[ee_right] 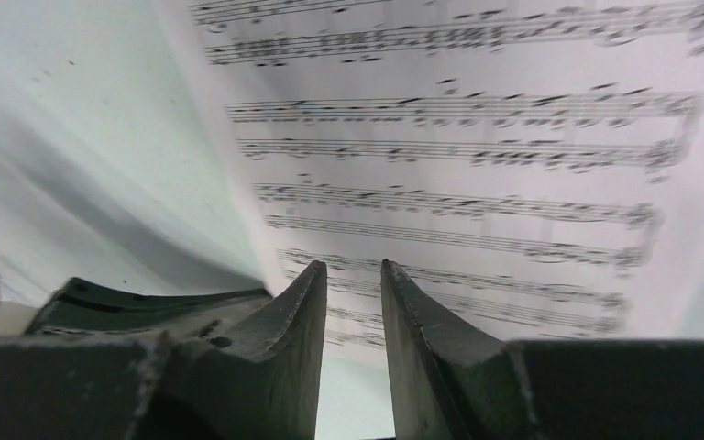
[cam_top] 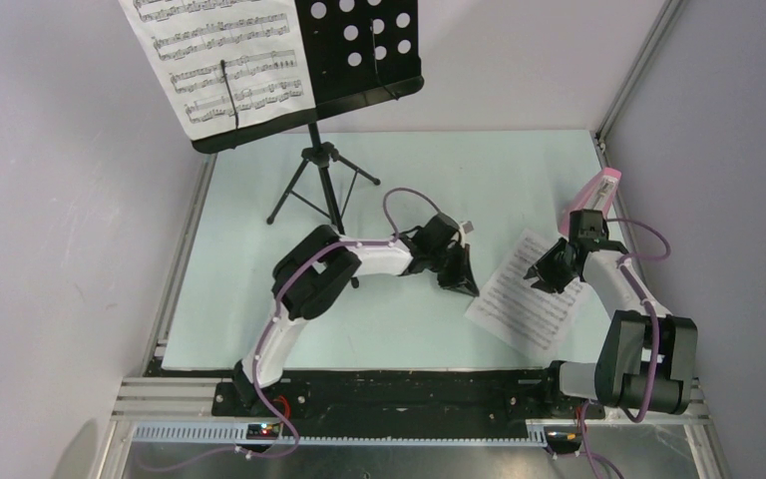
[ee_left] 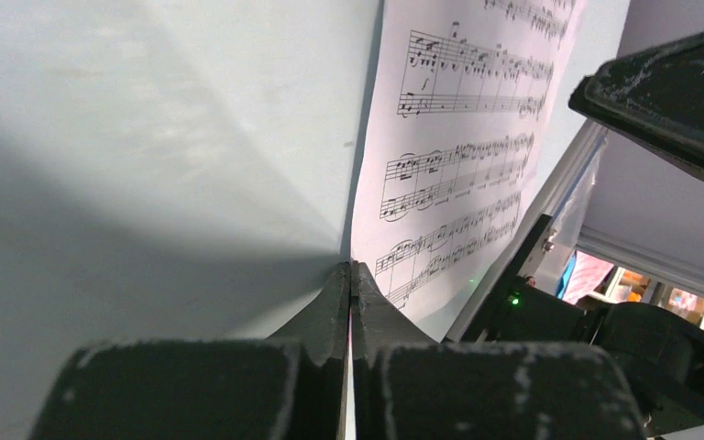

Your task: Set up the instrument practice props

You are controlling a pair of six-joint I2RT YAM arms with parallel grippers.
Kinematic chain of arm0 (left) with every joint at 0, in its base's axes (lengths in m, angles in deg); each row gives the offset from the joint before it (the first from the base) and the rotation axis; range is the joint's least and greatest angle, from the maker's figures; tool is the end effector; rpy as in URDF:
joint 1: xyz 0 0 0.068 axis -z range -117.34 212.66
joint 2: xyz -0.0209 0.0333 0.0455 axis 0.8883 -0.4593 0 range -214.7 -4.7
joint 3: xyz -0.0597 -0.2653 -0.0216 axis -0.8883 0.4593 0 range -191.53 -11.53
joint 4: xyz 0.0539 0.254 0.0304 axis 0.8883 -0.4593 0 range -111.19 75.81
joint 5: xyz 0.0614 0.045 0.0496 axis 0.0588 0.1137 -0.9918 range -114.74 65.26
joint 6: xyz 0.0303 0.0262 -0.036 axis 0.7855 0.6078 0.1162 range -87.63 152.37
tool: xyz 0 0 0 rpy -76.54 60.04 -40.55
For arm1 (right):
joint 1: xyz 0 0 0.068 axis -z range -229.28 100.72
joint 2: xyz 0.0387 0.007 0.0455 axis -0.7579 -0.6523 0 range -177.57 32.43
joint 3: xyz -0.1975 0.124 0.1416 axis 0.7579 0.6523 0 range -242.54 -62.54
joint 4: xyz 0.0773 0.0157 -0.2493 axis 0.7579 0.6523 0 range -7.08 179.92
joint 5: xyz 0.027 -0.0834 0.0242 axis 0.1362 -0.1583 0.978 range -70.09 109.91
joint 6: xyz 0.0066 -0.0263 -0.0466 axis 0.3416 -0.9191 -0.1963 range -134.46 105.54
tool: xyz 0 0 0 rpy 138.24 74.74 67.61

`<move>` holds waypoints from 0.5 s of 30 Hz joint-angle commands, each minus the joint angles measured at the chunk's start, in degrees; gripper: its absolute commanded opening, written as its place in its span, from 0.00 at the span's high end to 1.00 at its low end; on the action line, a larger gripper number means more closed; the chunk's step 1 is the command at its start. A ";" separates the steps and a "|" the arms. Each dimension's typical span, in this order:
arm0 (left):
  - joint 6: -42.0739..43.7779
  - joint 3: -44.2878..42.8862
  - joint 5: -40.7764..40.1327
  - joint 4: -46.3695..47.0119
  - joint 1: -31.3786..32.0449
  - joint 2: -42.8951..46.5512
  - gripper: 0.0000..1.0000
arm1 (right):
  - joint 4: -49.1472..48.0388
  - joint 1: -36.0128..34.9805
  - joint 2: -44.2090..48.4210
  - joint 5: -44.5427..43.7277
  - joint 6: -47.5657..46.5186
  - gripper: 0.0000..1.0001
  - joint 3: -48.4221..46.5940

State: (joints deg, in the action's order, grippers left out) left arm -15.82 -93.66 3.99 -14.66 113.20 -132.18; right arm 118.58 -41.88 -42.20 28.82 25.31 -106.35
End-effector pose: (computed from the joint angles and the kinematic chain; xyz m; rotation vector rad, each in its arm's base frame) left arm 0.2846 -0.3728 0.1154 0.3376 2.7063 -1.2878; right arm 0.2335 -0.0248 0.1940 1.0661 2.5540 0.3676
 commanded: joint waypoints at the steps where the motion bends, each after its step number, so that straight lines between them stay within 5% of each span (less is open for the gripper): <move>1: 6.66 4.55 -1.02 -3.43 -2.93 4.99 1.00 | 3.44 -0.43 0.93 -2.10 -1.41 0.67 -0.38; 11: 8.15 3.75 4.40 -3.99 -4.16 4.61 1.00 | 3.21 -2.81 -4.86 -1.76 -0.96 0.68 3.05; 15: 7.31 1.17 4.97 -4.48 -4.14 2.86 0.75 | 1.68 -3.07 -8.30 -1.62 -0.80 0.68 3.83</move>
State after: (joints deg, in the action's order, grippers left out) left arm -9.96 -89.42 7.44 -17.89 108.85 -128.57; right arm 121.18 -44.62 -47.79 27.77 24.46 -103.18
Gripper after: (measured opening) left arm 0.162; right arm 0.326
